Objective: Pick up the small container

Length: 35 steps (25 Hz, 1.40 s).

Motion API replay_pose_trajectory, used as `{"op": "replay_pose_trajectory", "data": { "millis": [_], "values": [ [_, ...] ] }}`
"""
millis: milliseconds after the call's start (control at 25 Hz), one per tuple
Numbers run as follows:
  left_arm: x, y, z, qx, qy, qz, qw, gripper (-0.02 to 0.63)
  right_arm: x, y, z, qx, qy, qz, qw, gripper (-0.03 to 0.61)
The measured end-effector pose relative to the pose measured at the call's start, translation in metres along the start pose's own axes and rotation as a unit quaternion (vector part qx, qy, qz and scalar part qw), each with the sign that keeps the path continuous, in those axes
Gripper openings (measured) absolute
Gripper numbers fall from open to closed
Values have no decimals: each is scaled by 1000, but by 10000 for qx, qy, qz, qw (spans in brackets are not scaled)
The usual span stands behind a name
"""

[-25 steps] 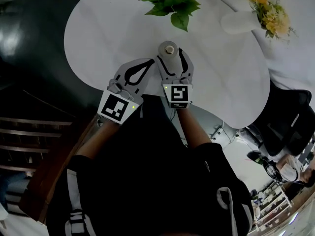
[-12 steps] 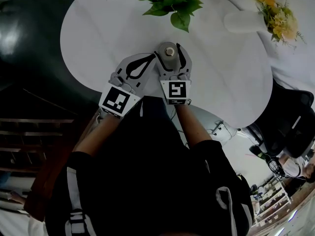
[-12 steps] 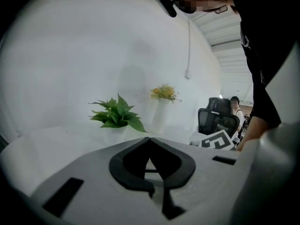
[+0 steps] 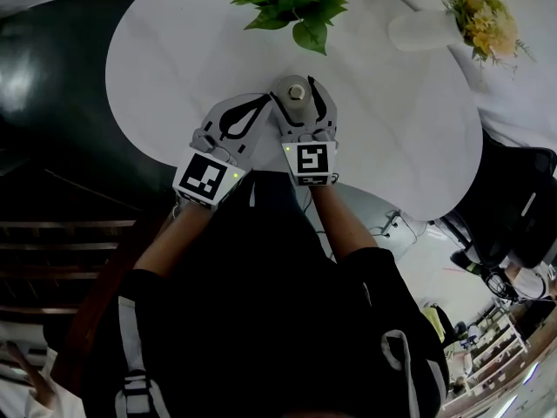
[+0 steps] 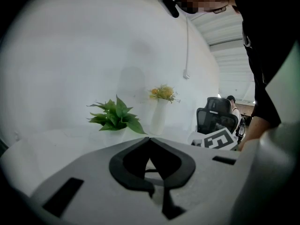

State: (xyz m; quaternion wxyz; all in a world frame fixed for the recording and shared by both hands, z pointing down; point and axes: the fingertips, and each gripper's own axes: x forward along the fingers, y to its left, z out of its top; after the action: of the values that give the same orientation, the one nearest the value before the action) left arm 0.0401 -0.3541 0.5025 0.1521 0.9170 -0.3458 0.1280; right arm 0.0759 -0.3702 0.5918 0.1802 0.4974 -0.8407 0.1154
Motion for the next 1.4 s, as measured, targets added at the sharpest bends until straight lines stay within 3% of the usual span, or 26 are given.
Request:
{"op": "replay_pose_trajectory", "data": {
  "millis": [240, 520, 760, 1000, 1200, 1400],
  "values": [
    [-3, -5, 18, 30, -352, -9, 9994, 6, -26, -14, 41, -104, -523, -333, 9980, 328],
    [-12, -12, 74, 241, -950, 34, 9952, 6, -74, -37, 110, 74, -1049, -894, 9904, 328],
    [-22, -22, 115, 524, -1299, 20, 9901, 6, -122, -61, 162, 185, -1398, -1506, 9785, 328],
    [-36, -25, 151, 850, -1575, 167, 9837, 6, -170, -78, 207, 192, -1829, -2136, 9594, 328],
    [-49, -28, 167, 1033, -1711, 392, 9790, 6, -207, -83, 222, 238, -1992, -2532, 9464, 328],
    [-55, -39, 176, 1111, -1778, 419, 9769, 6, -229, -83, 221, 323, -1984, -2692, 9419, 328]
  ]
}}
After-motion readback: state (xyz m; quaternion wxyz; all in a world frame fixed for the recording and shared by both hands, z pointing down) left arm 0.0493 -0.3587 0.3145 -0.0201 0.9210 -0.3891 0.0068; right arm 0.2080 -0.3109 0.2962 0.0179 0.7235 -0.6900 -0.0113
